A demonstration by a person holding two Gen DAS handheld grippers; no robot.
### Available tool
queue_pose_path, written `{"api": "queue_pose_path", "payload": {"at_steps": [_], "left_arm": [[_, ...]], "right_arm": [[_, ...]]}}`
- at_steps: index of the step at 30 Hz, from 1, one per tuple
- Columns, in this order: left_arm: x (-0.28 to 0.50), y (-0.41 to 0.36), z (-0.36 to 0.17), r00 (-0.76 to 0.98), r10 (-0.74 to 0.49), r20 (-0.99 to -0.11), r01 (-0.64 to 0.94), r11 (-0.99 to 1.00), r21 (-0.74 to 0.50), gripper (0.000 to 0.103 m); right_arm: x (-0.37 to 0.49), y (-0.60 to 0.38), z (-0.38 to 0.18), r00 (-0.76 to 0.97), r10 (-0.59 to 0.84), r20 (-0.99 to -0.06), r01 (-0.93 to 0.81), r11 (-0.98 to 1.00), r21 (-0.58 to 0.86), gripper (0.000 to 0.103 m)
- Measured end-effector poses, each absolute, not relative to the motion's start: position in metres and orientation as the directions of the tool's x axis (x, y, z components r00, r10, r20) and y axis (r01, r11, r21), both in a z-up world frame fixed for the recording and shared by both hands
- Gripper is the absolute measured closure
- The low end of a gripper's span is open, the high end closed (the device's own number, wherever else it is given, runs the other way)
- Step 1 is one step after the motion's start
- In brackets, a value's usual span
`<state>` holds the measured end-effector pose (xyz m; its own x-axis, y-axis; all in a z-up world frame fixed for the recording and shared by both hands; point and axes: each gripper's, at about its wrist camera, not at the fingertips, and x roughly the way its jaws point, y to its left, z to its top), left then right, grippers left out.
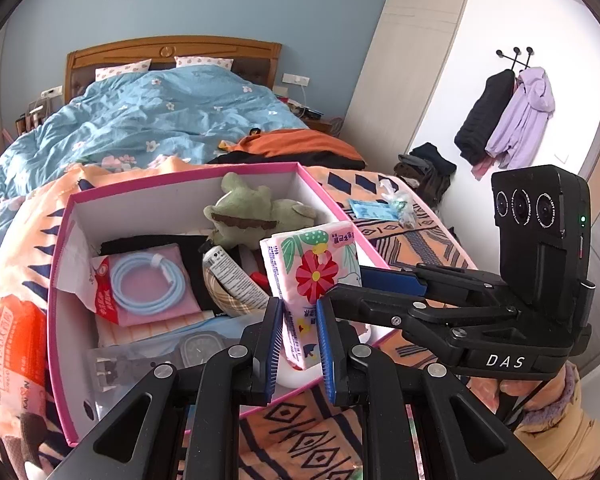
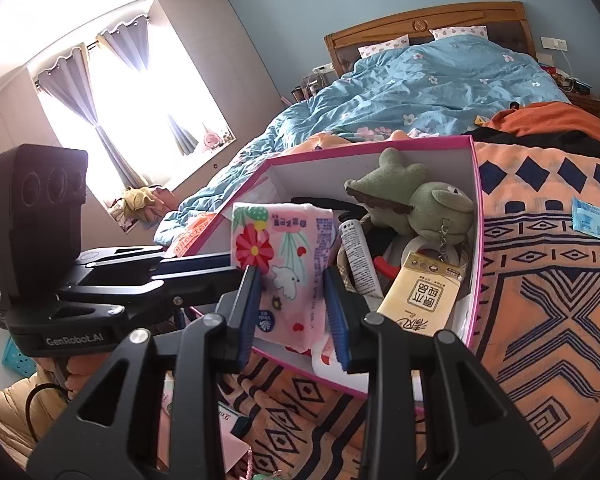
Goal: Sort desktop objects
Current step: 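Carry the pink floral pack with both grippers over the box opening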
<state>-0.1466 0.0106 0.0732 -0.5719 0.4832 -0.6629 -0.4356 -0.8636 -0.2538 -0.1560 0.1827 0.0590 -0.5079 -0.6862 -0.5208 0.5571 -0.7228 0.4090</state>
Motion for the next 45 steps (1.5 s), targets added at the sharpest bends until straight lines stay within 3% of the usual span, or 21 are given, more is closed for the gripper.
{"api": "queue_pose_path", "payload": {"at_steps": [45], "left_arm": [[-0.163, 0.008, 0.053, -0.543, 0.471, -0.695, -0.401, -0.873, -0.278, 0.087]], "right_arm": [[-0.169, 0.171, 0.044, -0.513, -0.626, -0.588, 0.533, -0.769, 0.354, 0.068]]}}
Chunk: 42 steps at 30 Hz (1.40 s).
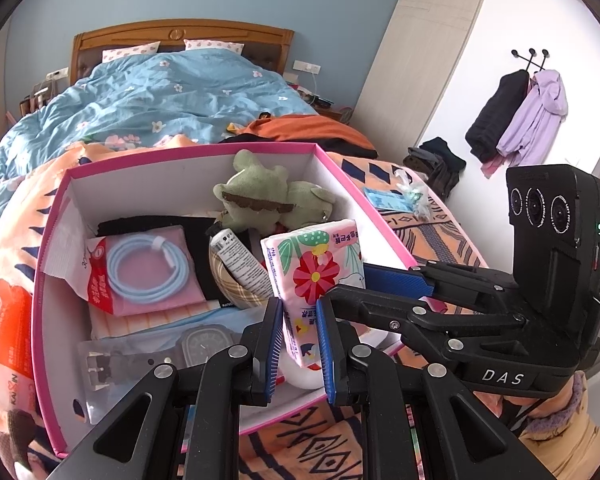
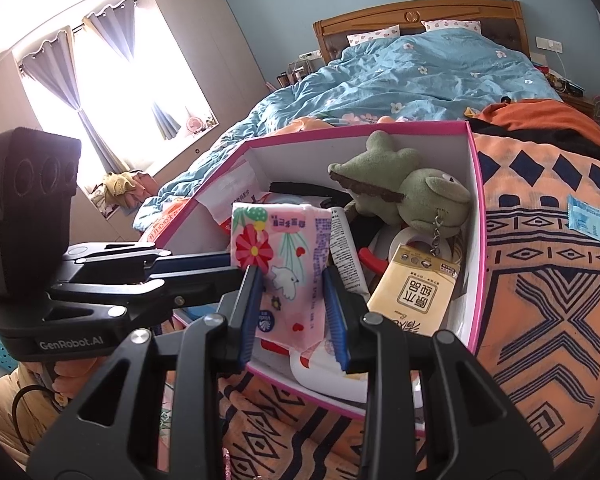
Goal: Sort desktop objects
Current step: 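Carry the pink floral pack with both grippers over the box opening, then lower the pink floral pack into the box and open both grippers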
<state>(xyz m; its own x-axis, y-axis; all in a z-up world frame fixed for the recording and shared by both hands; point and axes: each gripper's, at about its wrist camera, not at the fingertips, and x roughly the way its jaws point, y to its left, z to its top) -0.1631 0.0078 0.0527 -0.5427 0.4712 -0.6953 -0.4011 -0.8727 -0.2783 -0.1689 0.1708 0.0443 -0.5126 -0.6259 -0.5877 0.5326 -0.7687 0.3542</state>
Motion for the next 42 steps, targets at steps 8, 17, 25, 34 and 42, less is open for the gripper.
{"api": "queue_pose_path", "payload": {"at_steps": [8, 17, 25, 34, 42], "left_arm": [[-0.167, 0.006, 0.047, -0.531, 0.47, -0.705, -0.39, -0.874, -0.289, 0.087], [-0.174, 0.006, 0.037, -0.507, 0.472, -0.722, -0.381, -0.873, -0.304, 0.087], [-0.181, 0.007, 0.03, -0.491, 0.468, -0.734, -0.373, -0.875, -0.308, 0.087], [-0.19, 0.009, 0.022, -0.478, 0.464, -0.746, -0.366, -0.877, -0.311, 0.087], [-0.202, 0.012, 0.007, -0.454, 0.451, -0.768, -0.351, -0.883, -0.311, 0.087]], "right_arm": [[-0.172, 0.167, 0.041, -0.518, -0.6, -0.61, 0.521, -0.787, 0.331, 0.068], [-0.176, 0.164, 0.035, -0.516, -0.568, -0.641, 0.508, -0.805, 0.305, 0.068], [-0.18, 0.16, 0.027, -0.509, -0.546, -0.665, 0.498, -0.817, 0.29, 0.068], [-0.184, 0.154, 0.022, -0.525, -0.499, -0.689, 0.485, -0.841, 0.239, 0.069], [-0.186, 0.148, 0.02, -0.547, -0.443, -0.71, 0.485, -0.859, 0.162, 0.071]]}}
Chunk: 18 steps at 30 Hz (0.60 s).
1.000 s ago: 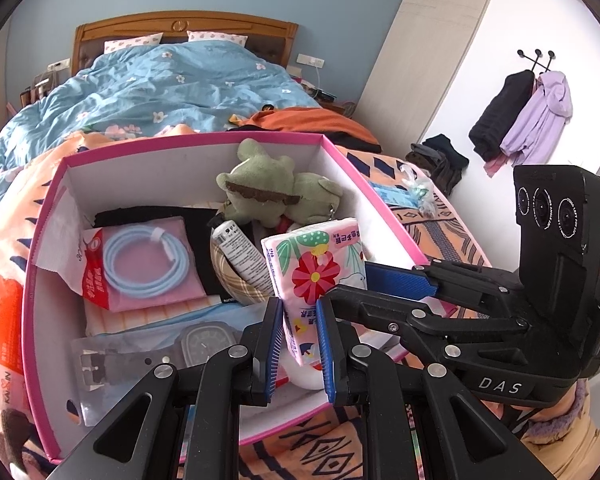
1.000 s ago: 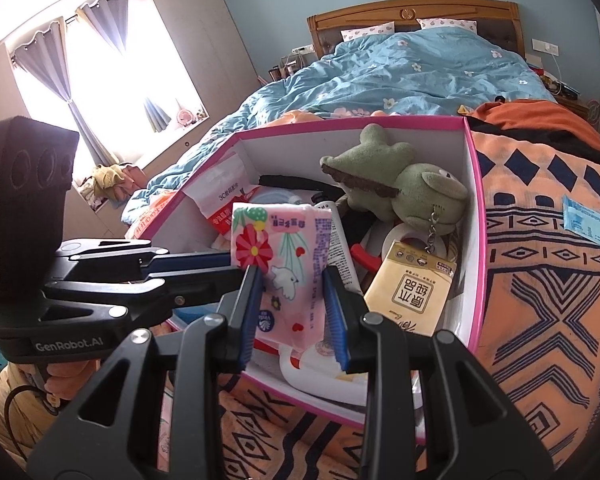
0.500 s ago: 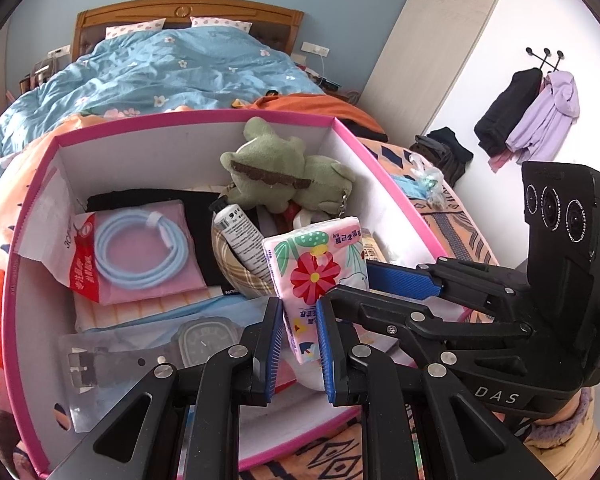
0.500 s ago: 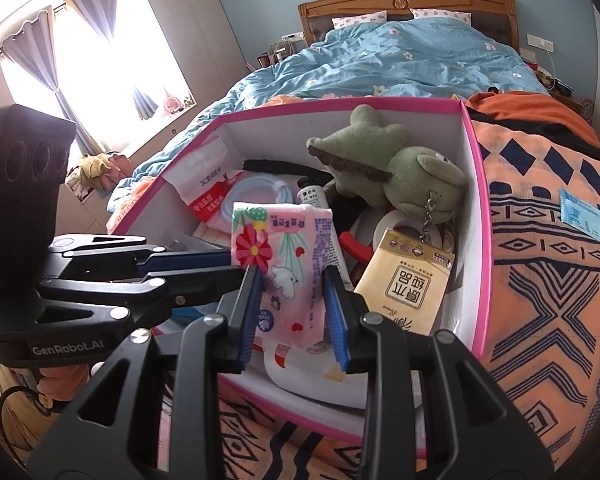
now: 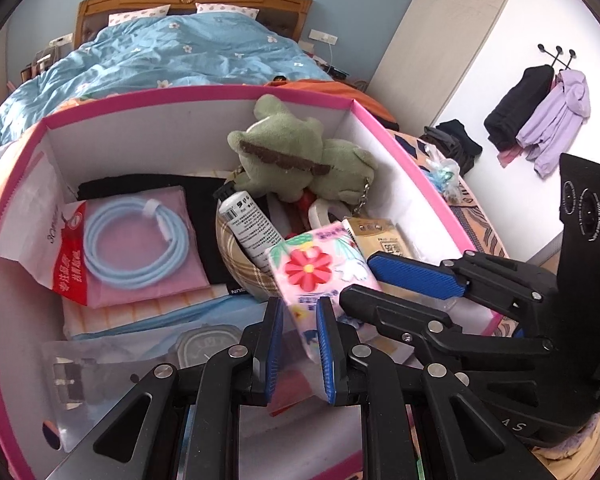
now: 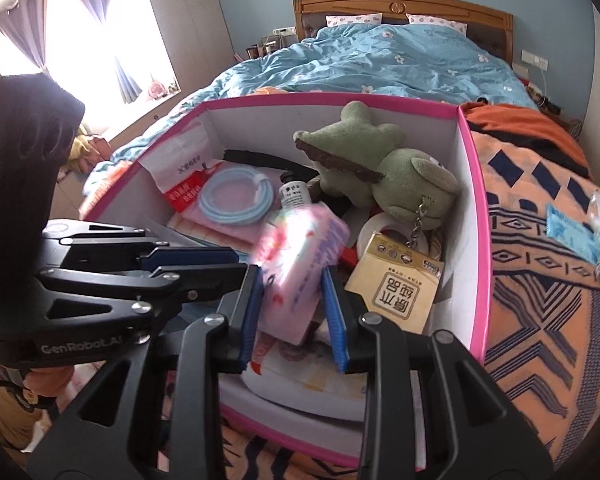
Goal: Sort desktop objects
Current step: 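Lower the pink floral pack into the box and open both grippers, then withdraw both tools up and away from the pink box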
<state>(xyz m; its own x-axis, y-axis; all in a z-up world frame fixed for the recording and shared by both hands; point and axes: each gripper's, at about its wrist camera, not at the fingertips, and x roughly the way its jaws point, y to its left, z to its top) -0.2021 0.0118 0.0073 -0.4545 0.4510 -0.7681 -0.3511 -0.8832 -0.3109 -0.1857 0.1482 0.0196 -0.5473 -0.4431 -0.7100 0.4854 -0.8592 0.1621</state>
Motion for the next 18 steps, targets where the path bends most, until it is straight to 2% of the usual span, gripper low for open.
{"api": "queue_pose_path", "payload": {"at_steps": [8, 12, 14, 18], "left_arm": [[-0.2, 0.012, 0.005, -0.464, 0.444, -0.766, -0.351, -0.886, -0.302, 0.087], [-0.195, 0.01, 0.009, -0.479, 0.435, -0.762, -0.353, -0.891, -0.286, 0.083], [-0.19, 0.01, 0.012, -0.496, 0.421, -0.759, -0.353, -0.897, -0.267, 0.08], [-0.173, 0.007, 0.023, -0.549, 0.397, -0.736, -0.349, -0.909, -0.23, 0.067]], "right_arm": [[-0.184, 0.145, 0.017, -0.583, -0.387, -0.714, 0.479, -0.874, 0.083, 0.073], [-0.184, 0.143, 0.015, -0.593, -0.365, -0.718, 0.473, -0.879, 0.056, 0.073], [-0.184, 0.143, 0.016, -0.594, -0.366, -0.716, 0.47, -0.881, 0.06, 0.073], [-0.178, 0.151, 0.021, -0.595, -0.406, -0.693, 0.467, -0.877, 0.112, 0.07]]}}
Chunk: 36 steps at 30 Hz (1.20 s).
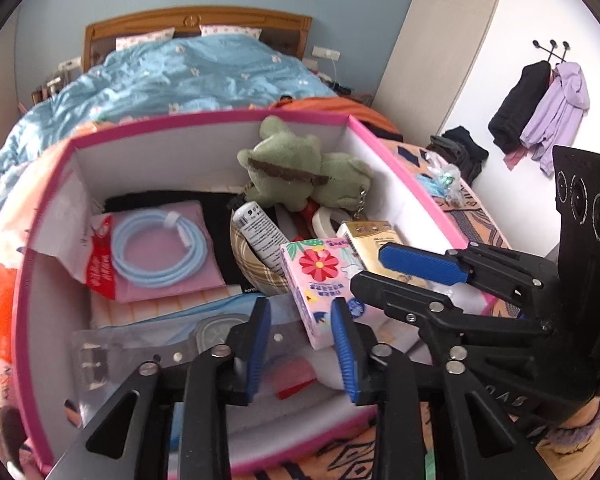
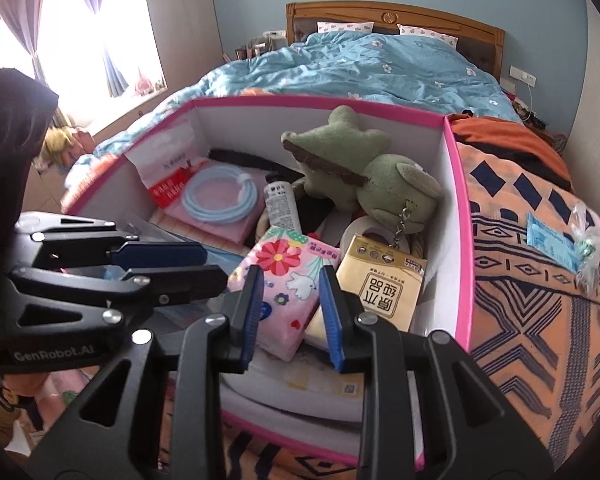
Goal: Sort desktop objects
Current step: 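Withdraw both tools up and away from the pink box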
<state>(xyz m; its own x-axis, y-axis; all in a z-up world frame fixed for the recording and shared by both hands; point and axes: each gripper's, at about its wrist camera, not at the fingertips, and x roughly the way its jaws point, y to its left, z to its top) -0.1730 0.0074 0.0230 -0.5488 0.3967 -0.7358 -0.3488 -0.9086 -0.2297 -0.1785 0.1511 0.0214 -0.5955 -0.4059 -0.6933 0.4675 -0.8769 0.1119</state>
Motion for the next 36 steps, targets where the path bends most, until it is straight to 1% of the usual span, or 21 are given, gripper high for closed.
{"api": "queue_pose_path", "payload": {"at_steps": [1, 2, 4, 6, 8, 10, 11, 12, 13, 14, 15, 18, 20, 21, 24, 26, 30, 36], "left_arm": [[-0.168, 0.007, 0.026, -0.564, 0.388, -0.729, -0.346, -0.912, -0.218, 0.063], [-0.161, 0.007, 0.029, -0.583, 0.376, -0.72, -0.343, -0.917, -0.201, 0.061], [-0.151, 0.006, 0.033, -0.61, 0.357, -0.707, -0.334, -0.925, -0.179, 0.055], [-0.139, 0.004, 0.037, -0.636, 0.34, -0.693, -0.325, -0.932, -0.16, 0.052], [-0.127, 0.002, 0.04, -0.653, 0.329, -0.682, -0.316, -0.937, -0.15, 0.046], [-0.117, -0.001, 0.043, -0.674, 0.314, -0.669, -0.301, -0.943, -0.139, 0.038], [-0.111, -0.002, 0.044, -0.682, 0.307, -0.664, -0.295, -0.946, -0.134, 0.037], [-0.106, -0.003, 0.044, -0.69, 0.297, -0.66, -0.287, -0.949, -0.128, 0.032], [-0.1, -0.005, 0.045, -0.703, 0.283, -0.653, -0.274, -0.954, -0.118, 0.027], [-0.095, -0.006, 0.045, -0.716, 0.268, -0.645, -0.26, -0.959, -0.11, 0.024], [-0.09, -0.008, 0.046, -0.727, 0.253, -0.639, -0.245, -0.964, -0.103, 0.018], [-0.076, -0.015, 0.043, -0.74, 0.234, -0.63, -0.214, -0.971, -0.108, 0.011], [-0.068, -0.018, 0.04, -0.741, 0.217, -0.636, -0.191, -0.975, -0.11, 0.005], [-0.066, -0.019, 0.038, -0.739, 0.205, -0.642, -0.179, -0.978, -0.106, 0.001], [-0.057, -0.022, 0.034, -0.732, 0.198, -0.652, -0.169, -0.98, -0.107, 0.0], [-0.05, -0.022, 0.031, -0.733, 0.177, -0.657, -0.155, -0.984, -0.092, 0.0], [-0.041, -0.025, 0.024, -0.72, 0.178, -0.671, -0.145, -0.984, -0.105, 0.0], [-0.029, -0.023, 0.017, -0.723, 0.154, -0.673, -0.137, -0.987, -0.079, 0.0]], "right_arm": [[-0.176, 0.153, 0.024, -0.597, -0.418, -0.684, 0.471, -0.873, 0.122, 0.067], [-0.172, 0.155, 0.026, -0.604, -0.425, -0.675, 0.472, -0.872, 0.126, 0.065], [-0.164, 0.159, 0.031, -0.611, -0.44, -0.658, 0.478, -0.868, 0.136, 0.064], [-0.155, 0.161, 0.035, -0.616, -0.452, -0.645, 0.484, -0.863, 0.143, 0.061], [-0.145, 0.163, 0.039, -0.62, -0.466, -0.632, 0.494, -0.857, 0.147, 0.056], [-0.132, 0.164, 0.043, -0.622, -0.48, -0.619, 0.508, -0.849, 0.149, 0.055], [-0.128, 0.165, 0.044, -0.622, -0.487, -0.613, 0.513, -0.845, 0.151, 0.053], [-0.121, 0.166, 0.046, -0.622, -0.498, -0.605, 0.519, -0.84, 0.158, 0.051], [-0.116, 0.166, 0.046, -0.622, -0.503, -0.6, 0.522, -0.838, 0.16, 0.046], [-0.111, 0.166, 0.046, -0.621, -0.508, -0.597, 0.527, -0.834, 0.161, 0.045], [-0.104, 0.166, 0.047, -0.622, -0.514, -0.591, 0.533, -0.831, 0.162, 0.045], [-0.088, 0.165, 0.047, -0.625, -0.519, -0.582, 0.544, -0.825, 0.152, 0.041], [-0.077, 0.165, 0.048, -0.628, -0.528, -0.571, 0.551, -0.82, 0.153, 0.027], [-0.072, 0.165, 0.048, -0.628, -0.531, -0.568, 0.556, -0.818, 0.15, 0.025], [-0.056, 0.163, 0.048, -0.634, -0.534, -0.559, 0.564, -0.814, 0.139, 0.02], [-0.049, 0.163, 0.047, -0.636, -0.537, -0.554, 0.564, -0.814, 0.14, 0.014], [-0.038, 0.161, 0.04, -0.628, -0.536, -0.564, 0.569, -0.811, 0.137, 0.013], [-0.03, 0.162, 0.029, -0.605, -0.554, -0.573, 0.57, -0.803, 0.174, 0.013]]}}
